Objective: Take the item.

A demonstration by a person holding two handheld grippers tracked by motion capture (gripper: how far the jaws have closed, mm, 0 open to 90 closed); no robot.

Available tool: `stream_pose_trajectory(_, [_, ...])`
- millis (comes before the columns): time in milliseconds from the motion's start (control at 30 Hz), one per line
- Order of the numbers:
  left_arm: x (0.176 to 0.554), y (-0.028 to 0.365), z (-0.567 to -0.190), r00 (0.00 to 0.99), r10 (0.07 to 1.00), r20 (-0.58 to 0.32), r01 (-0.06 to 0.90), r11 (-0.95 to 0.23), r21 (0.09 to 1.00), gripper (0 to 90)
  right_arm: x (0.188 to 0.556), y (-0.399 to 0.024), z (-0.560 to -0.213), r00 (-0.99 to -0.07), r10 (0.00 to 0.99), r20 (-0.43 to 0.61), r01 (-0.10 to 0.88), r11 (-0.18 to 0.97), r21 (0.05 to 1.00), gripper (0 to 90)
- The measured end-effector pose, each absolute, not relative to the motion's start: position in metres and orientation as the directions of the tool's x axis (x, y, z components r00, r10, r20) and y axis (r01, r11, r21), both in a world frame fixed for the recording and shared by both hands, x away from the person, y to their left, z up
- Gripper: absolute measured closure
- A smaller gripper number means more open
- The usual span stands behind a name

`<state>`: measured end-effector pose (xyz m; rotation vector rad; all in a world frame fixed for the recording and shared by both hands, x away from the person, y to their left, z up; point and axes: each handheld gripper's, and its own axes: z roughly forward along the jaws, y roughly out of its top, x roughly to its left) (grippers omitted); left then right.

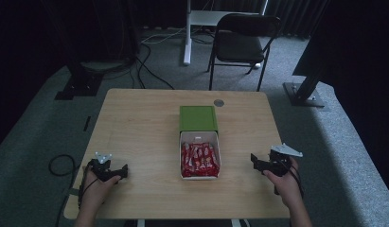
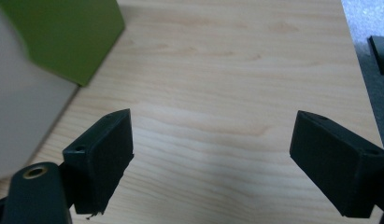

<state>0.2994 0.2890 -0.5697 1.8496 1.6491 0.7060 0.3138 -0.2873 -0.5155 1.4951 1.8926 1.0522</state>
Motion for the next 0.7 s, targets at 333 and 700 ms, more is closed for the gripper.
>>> stream_pose_trajectory(333, [0.300,0.289,-0.570,0.108,0.994,0.019,0.701,-0.090,0.707,3.9,0.310,-0.265,-0.491,-0.328,0.940,0.091,0.529,0.102,0.843,13.5])
stream_pose_trajectory(700, [0.300,0.289,-0.570,0.109,0.994,0.020,0.701,-0.090,0.707,3.8,0.305,-0.234,-0.464,-0.416,0.904,0.099,0.478,0.125,0.869,13.5])
